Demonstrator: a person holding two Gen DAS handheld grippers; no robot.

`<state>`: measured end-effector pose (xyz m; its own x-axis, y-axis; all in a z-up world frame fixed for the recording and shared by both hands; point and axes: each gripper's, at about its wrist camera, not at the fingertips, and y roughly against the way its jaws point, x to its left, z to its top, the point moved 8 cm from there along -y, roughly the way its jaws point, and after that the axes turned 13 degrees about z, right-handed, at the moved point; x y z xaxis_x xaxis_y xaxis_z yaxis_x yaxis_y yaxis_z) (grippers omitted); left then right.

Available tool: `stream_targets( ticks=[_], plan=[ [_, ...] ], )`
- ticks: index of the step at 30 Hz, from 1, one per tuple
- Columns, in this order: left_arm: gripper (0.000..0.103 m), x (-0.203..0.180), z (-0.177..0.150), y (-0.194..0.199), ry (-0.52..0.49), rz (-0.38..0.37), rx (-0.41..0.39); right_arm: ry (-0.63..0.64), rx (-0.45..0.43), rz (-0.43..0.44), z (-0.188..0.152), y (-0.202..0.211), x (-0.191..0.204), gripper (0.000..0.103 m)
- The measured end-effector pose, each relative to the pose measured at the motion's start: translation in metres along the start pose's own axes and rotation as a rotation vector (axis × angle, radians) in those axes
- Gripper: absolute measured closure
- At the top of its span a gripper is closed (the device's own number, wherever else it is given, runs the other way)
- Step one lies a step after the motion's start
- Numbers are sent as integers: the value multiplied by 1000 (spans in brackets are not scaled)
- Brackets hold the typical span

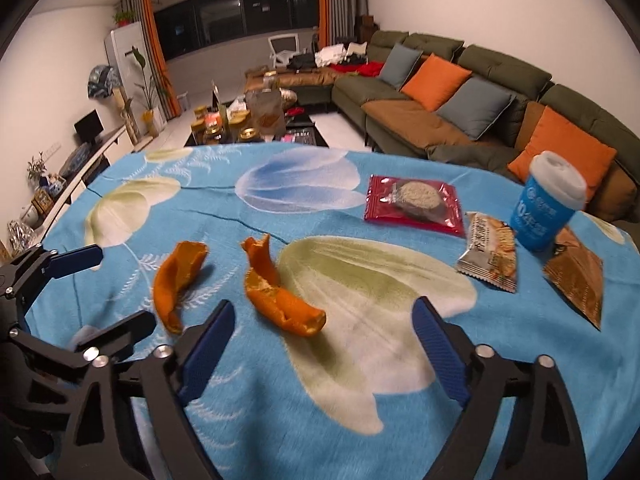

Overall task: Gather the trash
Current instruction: 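Grasp an orange peel with the left gripper while the right gripper grasps another peel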

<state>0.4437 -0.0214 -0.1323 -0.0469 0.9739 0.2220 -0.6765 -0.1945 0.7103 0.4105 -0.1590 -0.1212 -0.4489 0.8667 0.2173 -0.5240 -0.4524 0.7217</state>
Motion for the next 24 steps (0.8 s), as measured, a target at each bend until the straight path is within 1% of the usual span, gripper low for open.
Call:
stream_targets(
  ticks=[2,5,7,8,9,10,11,13,14,16,17,20,22,24],
  plan=[
    [19,-4,3,-6,-2,-16,4,-1,21,10,0,-6,-1,25],
    [26,-12,8,-13,-4,-64,11,-3,50,34,-2,-13,-2,32],
    [29,-16,9,-17,-10,-77,17,7,62,44,-4,-17,0,36],
    [33,-18,8,-16,-6,-89,21,13,65,41,-4,-17,-2,38],
    [38,-20,9,-17,4,-106,26,18,66,40,-3,-17,-2,44],
    [40,-21,9,-18,5,-114,27,19,65,44,-3,-17,-1,50],
    [43,-24,9,-17,1,-127,27,19,65,49,-3,-16,0,53],
    [49,-29,9,-18,-6,-149,27,26,68,53,-4,-14,0,63],
    [55,-30,9,-17,-5,-156,26,28,69,51,-4,-14,0,66],
    [62,-34,10,-17,-6,-173,25,27,70,55,-5,-11,-1,81],
    [70,-37,11,-16,-14,-186,21,29,71,57,-6,-10,-1,83],
    [84,-44,13,-15,-17,-219,20,25,67,65,-8,-7,-2,87],
    [85,-45,13,-15,-11,-223,19,18,60,72,-9,-4,-3,89],
    [89,-45,14,-15,1,-236,17,17,58,80,-9,-4,-2,90]
  ],
)
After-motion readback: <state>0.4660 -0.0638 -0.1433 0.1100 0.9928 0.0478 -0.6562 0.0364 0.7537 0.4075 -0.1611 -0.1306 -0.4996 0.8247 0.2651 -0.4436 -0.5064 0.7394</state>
